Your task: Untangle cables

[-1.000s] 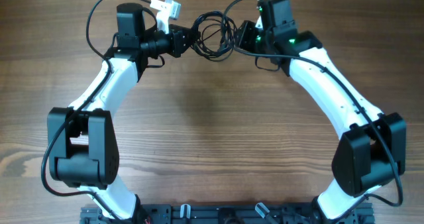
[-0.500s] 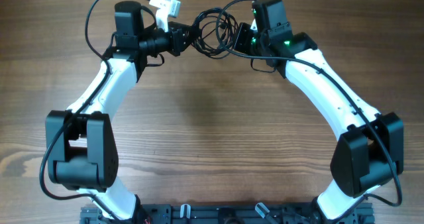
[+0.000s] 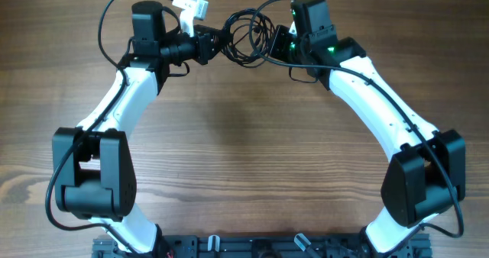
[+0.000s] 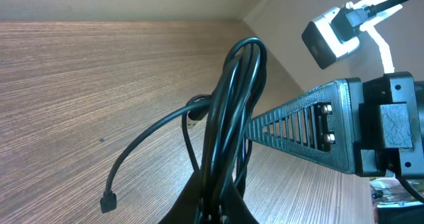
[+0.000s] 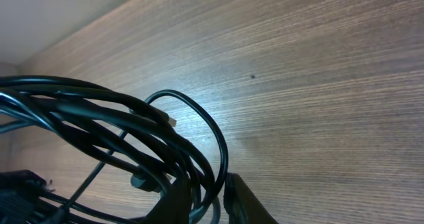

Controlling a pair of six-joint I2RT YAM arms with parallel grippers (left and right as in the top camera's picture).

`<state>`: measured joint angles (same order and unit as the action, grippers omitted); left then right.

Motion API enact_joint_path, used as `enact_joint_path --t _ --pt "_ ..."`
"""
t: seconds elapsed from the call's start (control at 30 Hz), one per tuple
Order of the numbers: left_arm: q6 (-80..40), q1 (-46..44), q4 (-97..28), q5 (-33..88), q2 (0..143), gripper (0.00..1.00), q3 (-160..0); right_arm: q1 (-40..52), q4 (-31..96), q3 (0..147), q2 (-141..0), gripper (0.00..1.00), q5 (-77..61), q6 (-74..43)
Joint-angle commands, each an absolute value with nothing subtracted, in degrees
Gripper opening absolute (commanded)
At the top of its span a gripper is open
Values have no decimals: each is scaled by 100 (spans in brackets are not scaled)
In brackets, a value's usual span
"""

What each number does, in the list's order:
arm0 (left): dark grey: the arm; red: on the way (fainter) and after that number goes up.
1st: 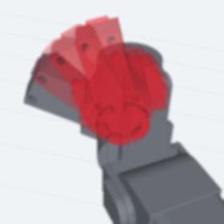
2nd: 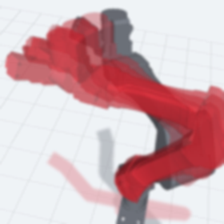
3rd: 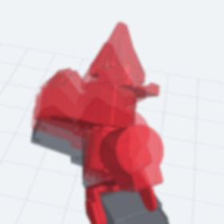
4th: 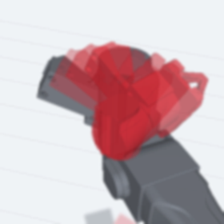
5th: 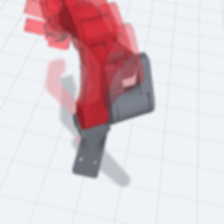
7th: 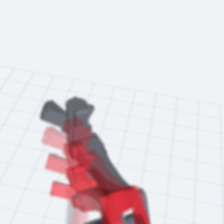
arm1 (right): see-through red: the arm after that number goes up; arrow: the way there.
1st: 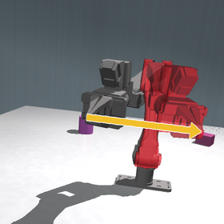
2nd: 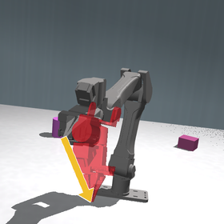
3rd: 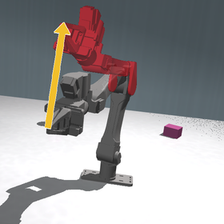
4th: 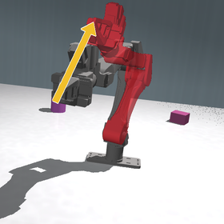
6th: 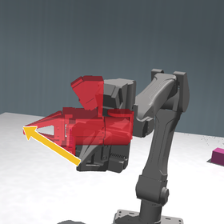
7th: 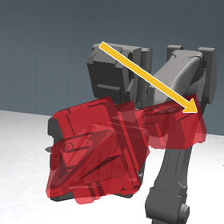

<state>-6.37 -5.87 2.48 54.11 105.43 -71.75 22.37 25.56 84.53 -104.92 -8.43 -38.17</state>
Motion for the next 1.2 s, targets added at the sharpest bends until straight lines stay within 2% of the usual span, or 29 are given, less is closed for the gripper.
enact_joint_path --t 0.0,0.17,0.27,0.33,0.47,0.53,0.57,1.17 --pt "-698 -578 305 5789 10348 4 -7229 2270 2506 8433 -10654 18 -725 -3907" --pt "-803 -578 333 5892 10348 4 -7229 2272 2488 8433 -10707 15 -735 -3922" --pt "-803 -578 351 5979 10348 4 -7229 2272 2486 8433 -10794 22 -777 -4073" --pt "-805 -578 351 5979 10348 4 -7229 2300 2458 8433 -10853 23 -794 -4082" --pt "-803 -578 349 5979 10348 4 -7229 2359 2377 8433 -10980 15 -792 -4112" --pt "-803 -578 349 5977 10348 4 -7229 2373 2344 8433 -11013 6 -794 -4176" --pt "-803 -578 351 5977 10348 4 -7229 2373 2340 8433 -11017 5 -792 -4217" --pt "-799 -569 346 5544 10348 4 -7227 2303 2530 8436 -10991 5 -416 -4265"
